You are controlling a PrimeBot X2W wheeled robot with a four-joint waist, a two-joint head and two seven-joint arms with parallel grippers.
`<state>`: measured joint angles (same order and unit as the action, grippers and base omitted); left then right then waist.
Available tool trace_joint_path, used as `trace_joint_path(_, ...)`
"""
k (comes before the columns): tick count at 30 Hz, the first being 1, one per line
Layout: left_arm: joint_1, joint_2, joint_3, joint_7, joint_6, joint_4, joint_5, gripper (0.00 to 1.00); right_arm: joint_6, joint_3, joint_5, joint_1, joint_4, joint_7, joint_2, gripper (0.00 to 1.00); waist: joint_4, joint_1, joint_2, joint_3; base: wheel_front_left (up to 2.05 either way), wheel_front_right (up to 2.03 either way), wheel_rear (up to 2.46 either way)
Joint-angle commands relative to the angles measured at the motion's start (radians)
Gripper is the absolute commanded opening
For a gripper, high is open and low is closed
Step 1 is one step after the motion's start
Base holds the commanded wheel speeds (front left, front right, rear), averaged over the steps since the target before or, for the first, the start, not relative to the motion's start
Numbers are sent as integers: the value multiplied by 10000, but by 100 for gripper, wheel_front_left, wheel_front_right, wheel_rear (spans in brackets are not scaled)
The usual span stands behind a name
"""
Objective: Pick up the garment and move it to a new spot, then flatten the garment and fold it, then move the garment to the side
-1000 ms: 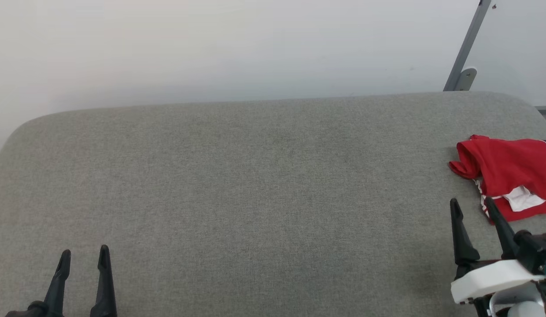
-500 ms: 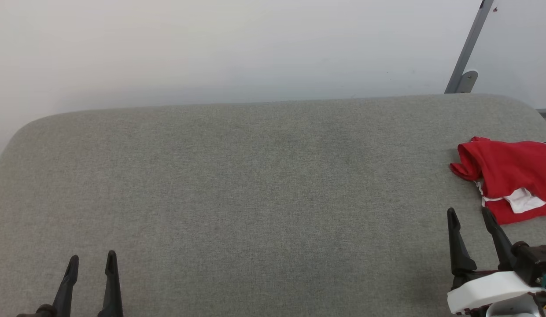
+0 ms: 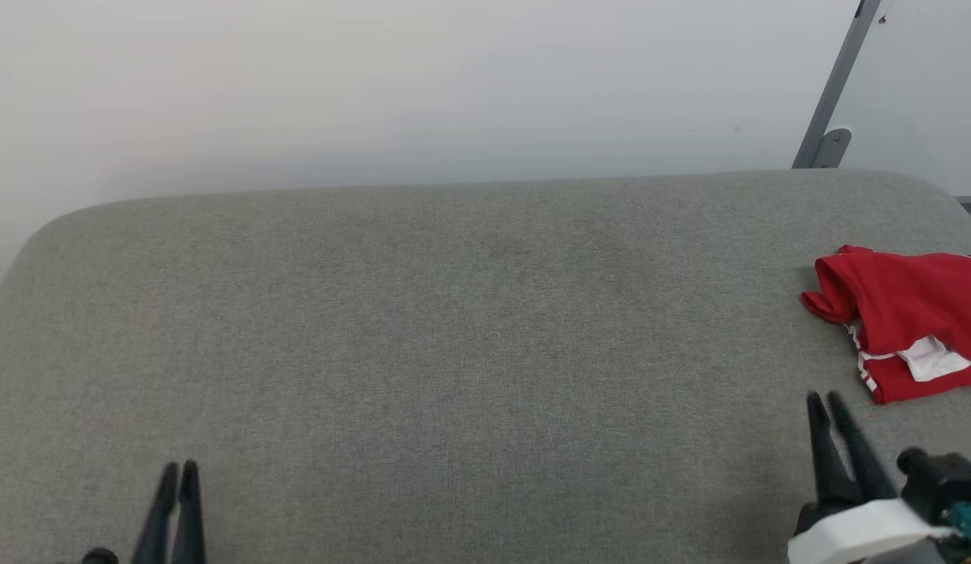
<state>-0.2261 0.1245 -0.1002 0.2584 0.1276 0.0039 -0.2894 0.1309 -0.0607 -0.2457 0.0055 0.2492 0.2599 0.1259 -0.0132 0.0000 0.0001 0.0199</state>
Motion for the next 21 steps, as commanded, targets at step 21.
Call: trace_joint_path(21, 849, -138, 118, -836, 6, 750, -3442, 0, 0, -150, -3434, -235, 104, -956, -221, 0, 21, 0, -1, -35, 0, 0, 0)
